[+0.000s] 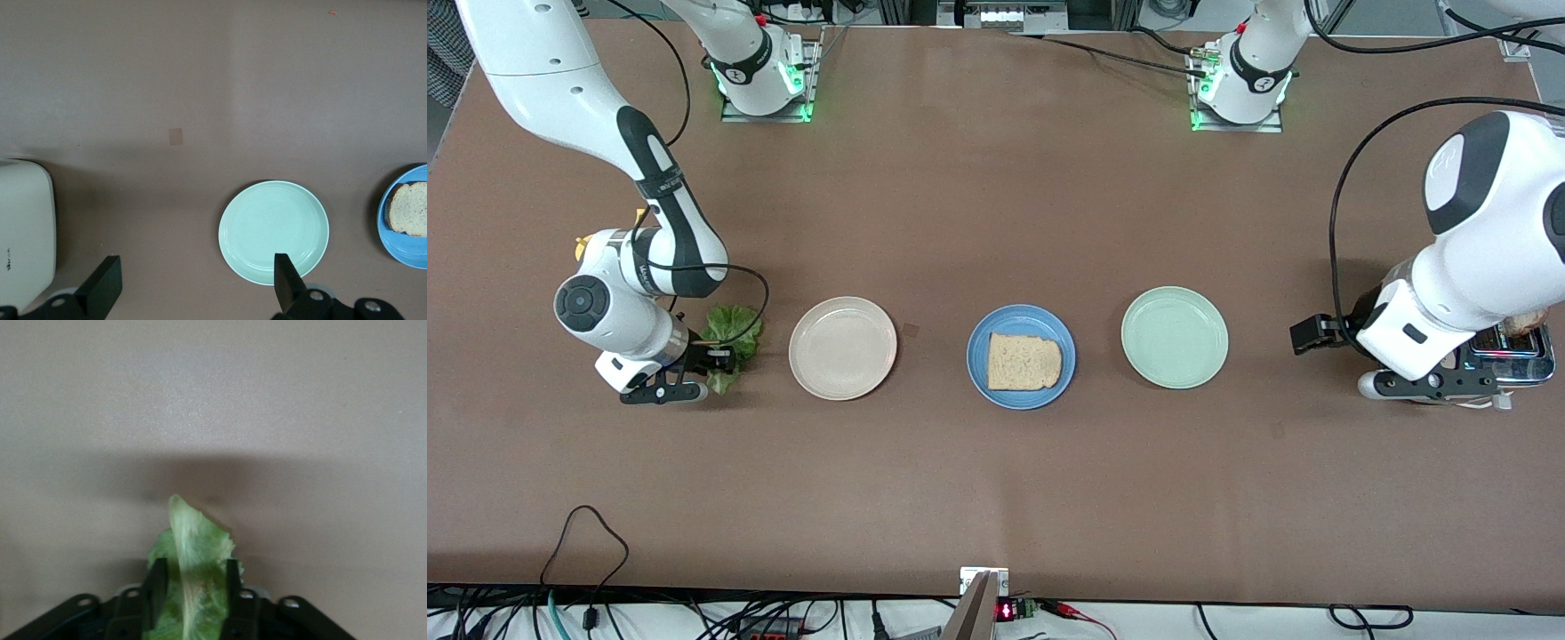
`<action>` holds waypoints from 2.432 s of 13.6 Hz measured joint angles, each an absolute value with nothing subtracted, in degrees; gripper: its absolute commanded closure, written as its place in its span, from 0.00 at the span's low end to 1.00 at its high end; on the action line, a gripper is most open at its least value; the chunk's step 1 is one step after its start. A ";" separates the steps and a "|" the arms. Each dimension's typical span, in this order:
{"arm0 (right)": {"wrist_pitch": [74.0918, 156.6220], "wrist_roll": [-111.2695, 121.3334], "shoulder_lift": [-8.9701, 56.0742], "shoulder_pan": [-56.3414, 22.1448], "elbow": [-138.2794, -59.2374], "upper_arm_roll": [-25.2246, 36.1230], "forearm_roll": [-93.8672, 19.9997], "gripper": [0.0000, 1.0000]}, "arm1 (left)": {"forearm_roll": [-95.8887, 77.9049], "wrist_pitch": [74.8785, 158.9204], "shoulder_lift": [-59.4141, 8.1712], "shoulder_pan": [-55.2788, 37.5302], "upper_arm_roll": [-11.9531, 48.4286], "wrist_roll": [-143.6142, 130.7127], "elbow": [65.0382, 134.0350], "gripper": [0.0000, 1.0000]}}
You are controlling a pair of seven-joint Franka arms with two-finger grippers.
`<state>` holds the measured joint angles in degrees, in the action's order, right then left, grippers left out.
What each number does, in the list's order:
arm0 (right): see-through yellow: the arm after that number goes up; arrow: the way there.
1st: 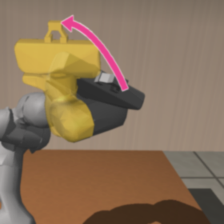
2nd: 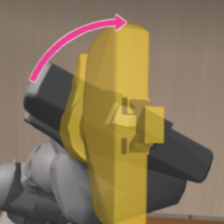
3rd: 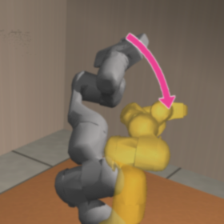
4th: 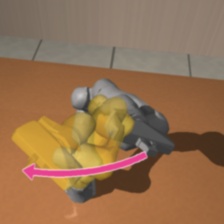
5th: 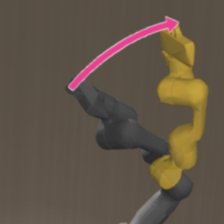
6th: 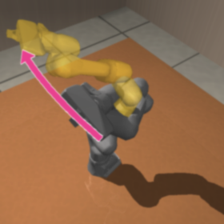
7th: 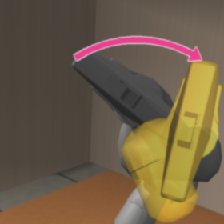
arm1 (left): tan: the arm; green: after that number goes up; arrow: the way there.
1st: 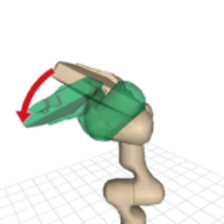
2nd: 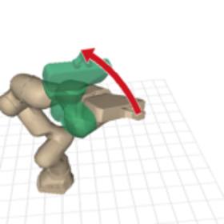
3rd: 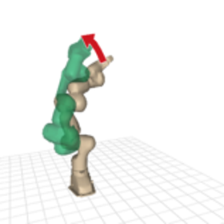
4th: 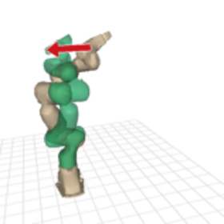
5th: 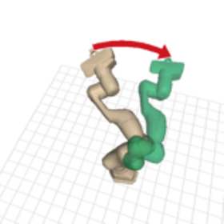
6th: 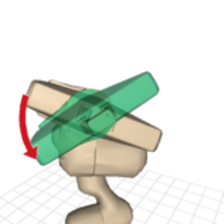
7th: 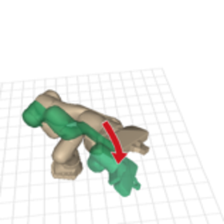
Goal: Make sandwich in blue plate with both arms
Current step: 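Lift the lettuce with the right gripper while the left gripper withdraws, then place the lettuce leaf onto the bread with the right gripper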
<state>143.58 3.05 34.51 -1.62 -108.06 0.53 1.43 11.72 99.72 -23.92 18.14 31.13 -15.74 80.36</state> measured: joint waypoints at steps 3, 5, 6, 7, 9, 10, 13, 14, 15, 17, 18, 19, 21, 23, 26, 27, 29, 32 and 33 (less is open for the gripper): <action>143.66 3.04 34.74 -1.64 -108.06 0.51 1.43 0.94 | 11.72 99.46 -23.87 17.98 30.43 -14.55 79.68 0.00; 143.66 3.04 34.73 -1.63 -108.02 0.51 1.43 1.00 | 11.72 99.43 -23.31 16.66 27.70 -13.88 78.59 0.00; 143.66 3.04 34.72 -1.64 -107.92 0.50 1.43 1.00 | 11.57 99.39 -22.63 14.85 24.95 -13.00 78.12 0.00; 143.66 3.04 34.68 -1.63 -107.80 0.50 1.43 1.00 | 10.71 99.29 -21.64 12.16 21.20 -11.91 77.86 0.00; 143.44 3.04 34.41 -1.48 -107.38 0.55 1.43 1.00 | 6.43 98.88 -19.32 6.20 12.38 -9.82 77.68 0.00; 142.91 3.05 34.01 -1.33 -107.19 0.56 1.43 1.00 | 4.26 98.66 -18.22 4.17 8.55 -8.70 77.67 0.00; 139.25 3.12 31.76 -1.18 -106.85 0.53 1.44 1.00 | 2.30 97.17 -15.91 3.13 3.75 -4.94 77.72 0.00; 137.14 3.11 30.77 -1.23 -106.63 0.44 1.44 1.00 | 2.29 95.73 -15.41 3.13 3.20 -4.17 77.79 0.00; 134.87 3.02 29.67 -1.33 -106.34 0.25 1.39 1.00 | 2.28 93.49 -14.93 3.13 3.05 -3.21 77.89 0.00; 130.99 1.12 27.01 -1.56 -105.99 -0.34 1.26 1.00 | 2.27 88.84 -14.16 2.82 3.21 -1.64 78.05 0.00; 129.39 -1.59 25.70 -1.57 -105.91 -1.30 1.24 1.00 | 2.27 88.01 -13.77 2.58 3.28 -1.56 78.27 0.00; 128.01 -5.50 24.47 -1.63 -105.76 -2.96 1.22 1.00 | 2.25 87.59 -13.36 2.39 3.30 -1.55 78.72 0.00; 125.05 -15.91 23.07 -1.96 -104.53 -7.02 1.21 1.00 | 2.20 88.16 -12.77 2.18 3.35 -1.54 80.74 0.00; 123.43 -26.30 22.82 -2.45 -102.91 -10.82 0.58 1.00 | 2.18 90.18 -12.01 2.12 3.41 -1.55 83.44 0.00; 123.09 -39.53 23.34 -5.15 -101.10 -13.35 -4.17 1.00 | 2.18 90.78 -10.99 2.32 3.30 -1.56 85.60 0.00; 123.09 -44.17 24.14 -7.04 -99.82 -13.44 -5.11 1.00 | 2.18 90.78 -10.78 2.42 3.26 -1.56 85.80 0.00; 123.20 -54.96 27.04 -11.46 -96.39 -13.44 -5.59 1.00 | 2.18 90.78 -10.57 2.50 3.20 -1.56 85.93 0.00; 125.32 -68.14 33.41 -17.14 -89.67 -12.69 -5.59 1.00 | 2.18 90.78 -10.43 2.52 3.19 -1.56 86.16 0.00; 126.90 -71.43 35.30 -18.57 -87.90 -11.97 -5.73 1.00 | 2.18 90.78 -10.40 2.53 3.19 -1.56 86.26 0.00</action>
